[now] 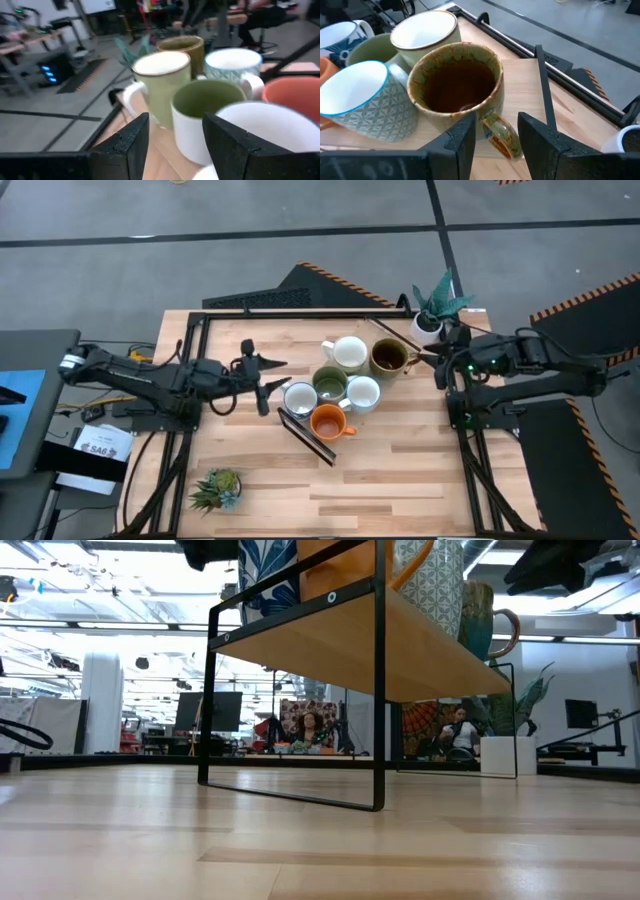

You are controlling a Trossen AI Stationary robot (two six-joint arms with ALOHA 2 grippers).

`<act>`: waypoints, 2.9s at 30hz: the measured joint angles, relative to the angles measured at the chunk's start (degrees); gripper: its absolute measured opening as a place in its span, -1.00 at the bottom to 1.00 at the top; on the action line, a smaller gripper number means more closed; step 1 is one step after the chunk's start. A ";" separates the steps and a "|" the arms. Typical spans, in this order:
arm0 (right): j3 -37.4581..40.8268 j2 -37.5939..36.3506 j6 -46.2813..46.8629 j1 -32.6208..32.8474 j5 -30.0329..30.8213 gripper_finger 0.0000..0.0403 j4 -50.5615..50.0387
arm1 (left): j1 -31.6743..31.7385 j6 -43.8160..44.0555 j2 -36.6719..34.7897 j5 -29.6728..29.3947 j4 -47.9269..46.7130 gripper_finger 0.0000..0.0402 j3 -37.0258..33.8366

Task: Place coffee mugs
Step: Return to Home Position

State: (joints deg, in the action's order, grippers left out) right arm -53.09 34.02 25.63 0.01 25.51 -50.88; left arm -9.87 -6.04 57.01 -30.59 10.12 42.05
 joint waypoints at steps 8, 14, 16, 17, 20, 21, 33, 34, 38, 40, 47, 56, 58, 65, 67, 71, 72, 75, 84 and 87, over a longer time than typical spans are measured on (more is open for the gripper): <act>-0.01 -3.00 -0.08 1.87 0.11 -0.16 -0.47 | 1.64 0.61 -7.85 5.28 7.71 -0.72 -10.73; -0.01 -3.77 0.72 1.88 0.14 -0.16 -0.48 | 5.48 -0.77 -20.32 7.25 8.70 -0.99 -17.94; -0.01 -3.65 0.83 1.88 0.14 -0.16 -0.45 | 7.21 -0.78 -24.24 11.94 7.11 -1.00 -19.73; -0.01 -3.63 0.87 1.88 0.14 -0.16 -0.45 | 7.90 -0.76 -25.91 14.21 7.04 -1.00 -20.91; -0.01 -3.63 0.90 1.88 0.14 -0.16 -0.39 | 8.70 -0.04 -30.56 16.40 7.15 -1.00 -25.19; -0.01 -3.63 0.90 1.88 0.15 -0.16 -0.39 | 8.73 0.26 -31.83 16.42 7.26 -1.00 -26.69; -0.01 -3.67 0.90 1.86 0.22 -0.16 -0.48 | 8.70 2.02 -44.58 18.13 7.23 -1.00 -38.24; -0.01 -3.67 0.90 1.86 0.20 -0.16 -0.48 | 8.70 1.97 -45.43 18.37 7.14 -1.00 -38.78; -0.01 -3.67 0.90 1.86 0.20 -0.16 -0.51 | 8.70 1.68 -48.63 18.38 6.77 -1.00 -40.98; -0.01 -3.67 0.90 1.86 0.20 -0.16 -0.62 | 8.70 1.38 -50.48 18.37 6.20 -1.00 -41.39; -0.04 -3.67 1.33 1.84 0.18 -0.16 -1.60 | 8.69 3.05 -55.59 21.62 0.15 -1.00 -41.42; -0.04 -3.67 1.38 1.86 0.11 -0.16 -3.49 | 8.70 4.92 -56.93 24.76 -5.68 -1.00 -41.48; -0.04 -3.67 1.38 1.86 0.09 -0.16 -3.51 | 8.70 5.35 -56.93 25.44 -6.92 -1.00 -41.48; 2.68 -4.77 4.57 1.88 -0.12 -0.16 -4.58 | 8.70 5.75 -56.91 26.78 -7.75 -1.00 -41.56; 3.52 -5.92 4.82 1.88 -0.23 -0.16 -4.61 | 8.70 5.75 -56.87 26.65 -7.82 -1.00 -41.58; 4.76 -9.21 5.46 1.89 -0.42 -0.19 -4.62 | 8.70 6.52 -56.78 26.25 -7.77 -1.00 -41.58; 4.97 -10.18 5.47 1.88 -0.52 -0.23 -4.86 | 8.70 7.08 -56.78 26.25 -7.77 -1.00 -41.58; 6.05 -13.72 5.90 1.90 -1.66 -0.41 -5.10 | 8.70 7.46 -56.78 26.25 -7.77 -1.00 -41.61; 20.06 -25.14 4.51 1.90 -4.86 -0.87 2.81 | 8.70 7.61 -56.75 26.17 -7.75 -1.00 -41.63; 21.52 -27.13 2.32 1.92 -7.75 -0.82 9.64 | 8.70 7.61 -56.75 26.08 -7.74 -1.00 -41.63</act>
State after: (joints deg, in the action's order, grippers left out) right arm -31.57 6.89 27.94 1.93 17.76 -41.23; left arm -1.17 1.56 0.25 -4.51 2.38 0.43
